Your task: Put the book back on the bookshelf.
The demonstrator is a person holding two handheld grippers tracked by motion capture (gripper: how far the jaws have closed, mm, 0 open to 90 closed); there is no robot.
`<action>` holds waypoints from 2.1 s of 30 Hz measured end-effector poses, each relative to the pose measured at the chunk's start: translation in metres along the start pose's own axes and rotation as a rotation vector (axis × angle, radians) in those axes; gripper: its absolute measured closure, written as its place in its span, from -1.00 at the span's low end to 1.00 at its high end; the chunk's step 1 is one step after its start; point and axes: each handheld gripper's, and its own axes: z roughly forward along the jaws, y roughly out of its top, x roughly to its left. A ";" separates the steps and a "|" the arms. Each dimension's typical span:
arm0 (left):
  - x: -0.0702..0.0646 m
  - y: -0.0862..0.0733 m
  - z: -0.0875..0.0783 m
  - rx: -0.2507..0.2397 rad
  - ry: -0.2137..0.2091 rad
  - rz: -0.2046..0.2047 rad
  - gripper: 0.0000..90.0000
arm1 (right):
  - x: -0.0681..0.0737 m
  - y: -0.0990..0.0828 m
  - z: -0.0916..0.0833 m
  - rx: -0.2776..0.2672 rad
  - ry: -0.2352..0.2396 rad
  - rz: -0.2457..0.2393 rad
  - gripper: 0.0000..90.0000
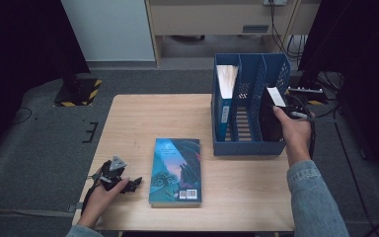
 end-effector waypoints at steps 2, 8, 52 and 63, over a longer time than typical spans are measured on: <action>0.000 0.000 0.000 0.000 0.000 0.001 -1.00 | 0.000 0.000 0.000 0.009 -0.006 0.010 0.00; 0.000 0.000 0.000 0.001 -0.001 0.001 -1.00 | 0.003 0.000 0.001 0.009 -0.018 0.003 0.03; -0.001 0.001 0.001 -0.005 -0.006 0.001 -1.00 | -0.001 0.042 0.024 -0.070 -0.049 -0.049 0.17; -0.001 0.002 0.002 -0.004 -0.009 0.005 -1.00 | -0.007 0.041 0.037 -0.073 -0.048 -0.033 0.17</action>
